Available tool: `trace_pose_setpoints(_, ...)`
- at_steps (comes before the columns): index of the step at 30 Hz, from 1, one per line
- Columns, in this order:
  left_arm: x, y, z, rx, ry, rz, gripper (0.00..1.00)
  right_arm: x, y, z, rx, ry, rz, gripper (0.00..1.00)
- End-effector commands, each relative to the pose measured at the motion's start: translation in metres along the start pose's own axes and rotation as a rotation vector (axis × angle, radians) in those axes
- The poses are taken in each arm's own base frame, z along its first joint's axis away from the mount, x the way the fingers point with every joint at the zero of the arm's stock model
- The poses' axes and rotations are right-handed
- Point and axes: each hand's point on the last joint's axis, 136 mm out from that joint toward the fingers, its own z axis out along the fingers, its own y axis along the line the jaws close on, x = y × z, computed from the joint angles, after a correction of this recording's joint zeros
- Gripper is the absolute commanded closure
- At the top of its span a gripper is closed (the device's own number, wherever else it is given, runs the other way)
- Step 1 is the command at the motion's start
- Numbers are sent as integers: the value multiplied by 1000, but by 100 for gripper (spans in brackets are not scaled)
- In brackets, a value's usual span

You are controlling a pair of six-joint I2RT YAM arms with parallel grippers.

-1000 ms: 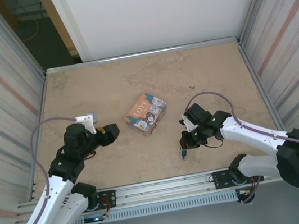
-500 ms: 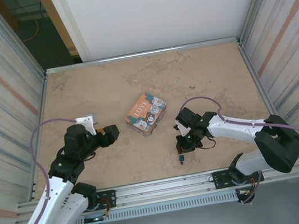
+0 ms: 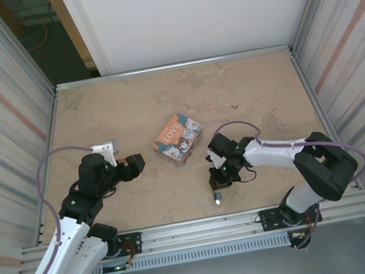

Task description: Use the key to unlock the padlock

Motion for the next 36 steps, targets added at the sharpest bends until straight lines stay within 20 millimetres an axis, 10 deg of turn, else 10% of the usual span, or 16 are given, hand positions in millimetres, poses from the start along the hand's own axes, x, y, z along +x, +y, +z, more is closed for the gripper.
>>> trace_pose_setpoints(1,-1,4,-1,-19,-12,12,22,-4,1,3,12,-1,-4,100)
trace_pose_setpoints(36,-7,7,-3,-42,-30,14,21,-10,-2,-23,56,-96,-11,68)
